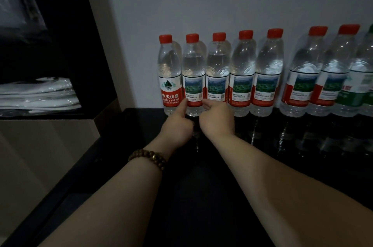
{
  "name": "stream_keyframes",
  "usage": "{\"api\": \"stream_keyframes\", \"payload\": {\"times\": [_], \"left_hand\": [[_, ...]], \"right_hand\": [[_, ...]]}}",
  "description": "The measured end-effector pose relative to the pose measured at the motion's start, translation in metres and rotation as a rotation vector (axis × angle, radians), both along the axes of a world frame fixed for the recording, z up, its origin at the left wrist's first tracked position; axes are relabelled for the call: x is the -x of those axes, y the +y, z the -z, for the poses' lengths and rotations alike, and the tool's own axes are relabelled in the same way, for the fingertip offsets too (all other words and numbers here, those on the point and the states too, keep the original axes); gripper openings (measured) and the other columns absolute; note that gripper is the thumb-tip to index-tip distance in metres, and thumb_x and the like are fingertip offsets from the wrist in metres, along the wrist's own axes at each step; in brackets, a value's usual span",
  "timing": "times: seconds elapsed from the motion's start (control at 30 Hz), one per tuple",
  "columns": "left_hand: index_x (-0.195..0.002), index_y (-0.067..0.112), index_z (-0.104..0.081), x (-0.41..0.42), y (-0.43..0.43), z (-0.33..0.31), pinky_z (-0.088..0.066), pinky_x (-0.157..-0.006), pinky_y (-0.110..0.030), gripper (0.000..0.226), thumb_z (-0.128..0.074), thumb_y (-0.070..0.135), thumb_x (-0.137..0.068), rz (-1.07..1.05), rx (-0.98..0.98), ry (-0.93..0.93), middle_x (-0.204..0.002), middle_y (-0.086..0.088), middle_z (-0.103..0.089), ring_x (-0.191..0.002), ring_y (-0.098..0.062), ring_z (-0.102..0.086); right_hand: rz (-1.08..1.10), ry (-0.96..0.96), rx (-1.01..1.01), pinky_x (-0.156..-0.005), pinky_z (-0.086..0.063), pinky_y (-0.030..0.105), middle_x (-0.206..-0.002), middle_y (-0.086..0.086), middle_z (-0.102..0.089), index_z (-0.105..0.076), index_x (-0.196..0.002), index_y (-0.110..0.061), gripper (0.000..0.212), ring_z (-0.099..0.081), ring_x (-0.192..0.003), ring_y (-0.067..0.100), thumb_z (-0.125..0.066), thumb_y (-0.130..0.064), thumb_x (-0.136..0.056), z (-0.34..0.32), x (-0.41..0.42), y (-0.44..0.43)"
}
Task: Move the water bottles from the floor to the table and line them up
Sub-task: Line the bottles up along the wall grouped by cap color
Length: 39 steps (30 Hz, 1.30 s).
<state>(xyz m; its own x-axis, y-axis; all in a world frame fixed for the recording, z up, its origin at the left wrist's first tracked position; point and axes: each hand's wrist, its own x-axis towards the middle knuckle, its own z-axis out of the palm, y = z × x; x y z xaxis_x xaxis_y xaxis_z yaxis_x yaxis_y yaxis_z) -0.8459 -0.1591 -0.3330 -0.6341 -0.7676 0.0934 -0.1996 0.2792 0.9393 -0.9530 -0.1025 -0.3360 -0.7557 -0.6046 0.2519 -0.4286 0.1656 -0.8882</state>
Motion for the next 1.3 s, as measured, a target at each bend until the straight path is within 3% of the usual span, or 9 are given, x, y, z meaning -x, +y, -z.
{"api": "stream_keyframes", "payload": {"times": [0.13,0.33,0.5,0.67,0.77,0.83,1.0,1.13,1.3], "left_hand": [[-0.145,0.030,-0.050,0.0013,0.0004,0.0025,-0.046,-0.111,-0.044,0.080,-0.062,-0.006,-0.075,-0.058,0.017,0.086,-0.137,0.010,-0.060,-0.131,-0.016,-0.053],[-0.156,0.025,-0.034,0.0029,-0.0009,0.0026,-0.041,-0.115,-0.044,0.087,-0.058,-0.015,-0.082,-0.034,-0.040,0.071,-0.153,0.004,-0.049,-0.138,-0.016,-0.046],[-0.151,0.029,-0.041,0.0024,0.0003,0.0003,-0.049,-0.108,-0.044,0.084,-0.064,-0.012,-0.081,-0.079,-0.029,0.088,-0.120,0.021,-0.059,-0.127,-0.015,-0.055],[-0.152,0.024,-0.040,0.0029,0.0025,-0.0003,-0.051,-0.106,-0.043,0.084,-0.059,-0.018,-0.081,-0.079,-0.061,0.127,-0.149,0.005,-0.053,-0.133,-0.018,-0.052],[-0.156,0.026,-0.032,0.0031,0.0027,-0.0021,-0.047,-0.109,-0.042,0.090,-0.062,-0.015,-0.082,-0.021,-0.070,0.086,-0.140,0.008,-0.055,-0.126,-0.016,-0.054],[-0.149,0.027,-0.040,0.0025,0.0012,-0.0010,-0.051,-0.104,-0.042,0.085,-0.064,-0.015,-0.080,-0.067,-0.078,0.133,-0.132,0.012,-0.059,-0.119,-0.013,-0.059],[-0.144,0.024,-0.047,0.0020,-0.0007,0.0021,-0.053,-0.103,-0.048,0.080,-0.062,-0.017,-0.077,-0.095,-0.107,0.197,-0.142,0.005,-0.058,-0.126,-0.018,-0.059],[-0.153,0.027,-0.037,0.0008,0.0008,0.0004,-0.050,-0.105,-0.041,0.092,-0.064,-0.015,-0.076,-0.014,-0.100,0.118,-0.136,0.011,-0.057,-0.126,-0.017,-0.055],[-0.147,0.024,-0.048,0.0000,-0.0003,0.0039,-0.050,-0.103,-0.034,0.078,-0.066,-0.011,-0.080,-0.150,-0.022,0.150,-0.142,0.006,-0.058,-0.129,-0.013,-0.055]], "right_hand": [[0.002,-0.012,0.033,-0.098,-0.055,0.038,-0.124,0.004,-0.073,-0.069,-0.131,-0.019,0.054,-0.068,-0.116,0.026,-0.055,-0.002,-0.082,0.0008,0.0011,-0.0036],[0.018,-0.060,0.033,-0.100,-0.052,0.032,-0.124,0.001,-0.074,-0.071,-0.128,-0.018,0.047,-0.067,-0.116,0.019,-0.057,-0.005,-0.085,0.0009,0.0047,-0.0050],[0.050,-0.071,0.074,-0.098,-0.052,0.029,-0.120,-0.002,-0.075,-0.072,-0.127,-0.019,0.044,-0.068,-0.112,0.016,-0.058,-0.005,-0.087,0.0012,0.0054,-0.0037],[0.038,-0.077,0.051,-0.100,-0.053,0.032,-0.124,-0.001,-0.074,-0.071,-0.129,-0.020,0.047,-0.068,-0.116,0.018,-0.056,-0.006,-0.087,-0.0005,0.0038,-0.0044],[0.038,-0.078,0.053,-0.097,-0.056,0.033,-0.116,-0.004,-0.076,-0.074,-0.123,-0.021,0.043,-0.070,-0.110,0.015,-0.057,-0.006,-0.086,-0.0021,0.0028,-0.0036],[0.048,-0.073,0.058,-0.097,-0.056,0.035,-0.116,-0.005,-0.076,-0.074,-0.123,-0.022,0.042,-0.070,-0.109,0.015,-0.058,-0.006,-0.087,-0.0027,0.0023,-0.0022],[0.039,-0.041,0.031,-0.103,-0.054,0.040,-0.131,0.001,-0.070,-0.067,-0.134,-0.021,0.047,-0.065,-0.120,0.021,-0.057,-0.008,-0.089,-0.0026,0.0018,-0.0020],[0.046,-0.047,0.035,-0.100,-0.052,0.030,-0.123,-0.003,-0.074,-0.072,-0.128,-0.021,0.044,-0.067,-0.116,0.016,-0.057,-0.008,-0.089,-0.0041,0.0014,-0.0004],[0.063,-0.049,0.025,-0.086,-0.049,0.023,-0.126,-0.004,-0.072,-0.070,-0.131,-0.025,0.046,-0.068,-0.114,0.017,-0.056,-0.007,-0.090,-0.0035,0.0016,0.0005]]}}
